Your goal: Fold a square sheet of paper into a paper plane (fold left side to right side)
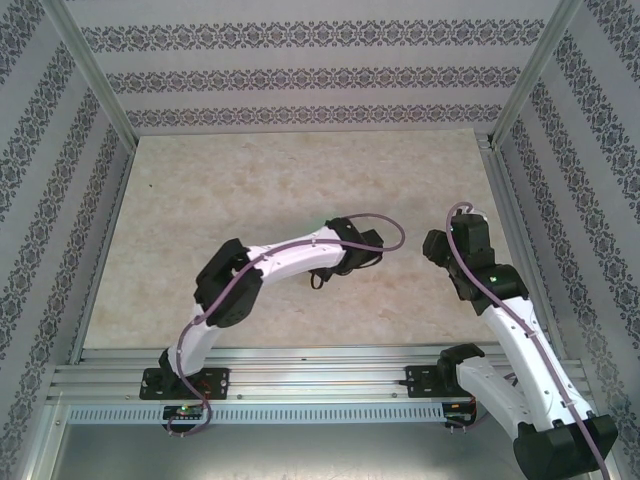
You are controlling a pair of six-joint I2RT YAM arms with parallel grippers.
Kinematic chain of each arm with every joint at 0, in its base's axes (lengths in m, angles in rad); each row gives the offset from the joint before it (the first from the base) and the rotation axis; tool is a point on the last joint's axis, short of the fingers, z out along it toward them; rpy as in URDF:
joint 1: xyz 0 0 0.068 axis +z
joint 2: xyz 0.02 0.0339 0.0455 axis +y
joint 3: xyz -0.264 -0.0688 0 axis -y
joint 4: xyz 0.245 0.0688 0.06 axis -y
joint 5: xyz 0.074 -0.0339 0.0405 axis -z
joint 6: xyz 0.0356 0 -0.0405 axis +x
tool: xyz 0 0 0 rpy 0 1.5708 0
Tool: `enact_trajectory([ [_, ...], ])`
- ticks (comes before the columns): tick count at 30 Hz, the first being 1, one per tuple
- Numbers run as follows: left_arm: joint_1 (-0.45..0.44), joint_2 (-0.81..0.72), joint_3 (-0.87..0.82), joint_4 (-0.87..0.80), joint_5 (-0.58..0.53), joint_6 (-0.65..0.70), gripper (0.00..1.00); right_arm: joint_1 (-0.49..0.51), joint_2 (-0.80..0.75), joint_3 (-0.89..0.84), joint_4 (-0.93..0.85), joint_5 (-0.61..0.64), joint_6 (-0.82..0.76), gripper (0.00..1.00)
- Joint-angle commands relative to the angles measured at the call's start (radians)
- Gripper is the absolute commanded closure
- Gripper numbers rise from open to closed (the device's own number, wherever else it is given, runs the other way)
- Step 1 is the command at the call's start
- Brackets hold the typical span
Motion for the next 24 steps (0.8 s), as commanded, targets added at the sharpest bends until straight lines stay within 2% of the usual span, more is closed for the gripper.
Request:
enact_trajectory([
  [1, -0.017, 0.098, 0.102, -0.205, -0.034, -0.037, 0.9, -0.015, -0.016, -0.016, -0.011, 0.009, -0.022, 0.49],
  [8, -0.015, 0.142, 0.172, -0.044, 0.19, 0.091, 0.66, -0.071, -0.028, -0.027, -0.042, -0.028, -0.031, 0.46],
  [10, -0.008, 0.108, 0.167, 0.04, 0.293, 0.137, 0.58, -0.085, -0.032, -0.029, -0.045, -0.062, -0.032, 0.45],
  [14, 0.032, -0.012, 0.103, 0.217, 0.475, 0.188, 0.52, -0.088, -0.026, -0.033, -0.022, -0.152, -0.031, 0.45],
  [17, 0.104, -0.153, -0.027, 0.388, 0.639, 0.201, 0.48, -0.084, -0.003, -0.057, 0.054, -0.292, 0.016, 0.45],
  [19, 0.16, -0.264, -0.132, 0.486, 0.703, 0.191, 0.46, -0.063, 0.026, -0.079, 0.122, -0.358, 0.066, 0.47],
  [22, 0.26, -0.416, -0.32, 0.634, 0.779, 0.171, 0.42, 0.023, 0.089, -0.103, 0.237, -0.374, 0.135, 0.47],
  [24, 0.342, -0.515, -0.466, 0.747, 0.872, 0.148, 0.38, 0.099, 0.145, -0.11, 0.328, -0.366, 0.179, 0.47],
])
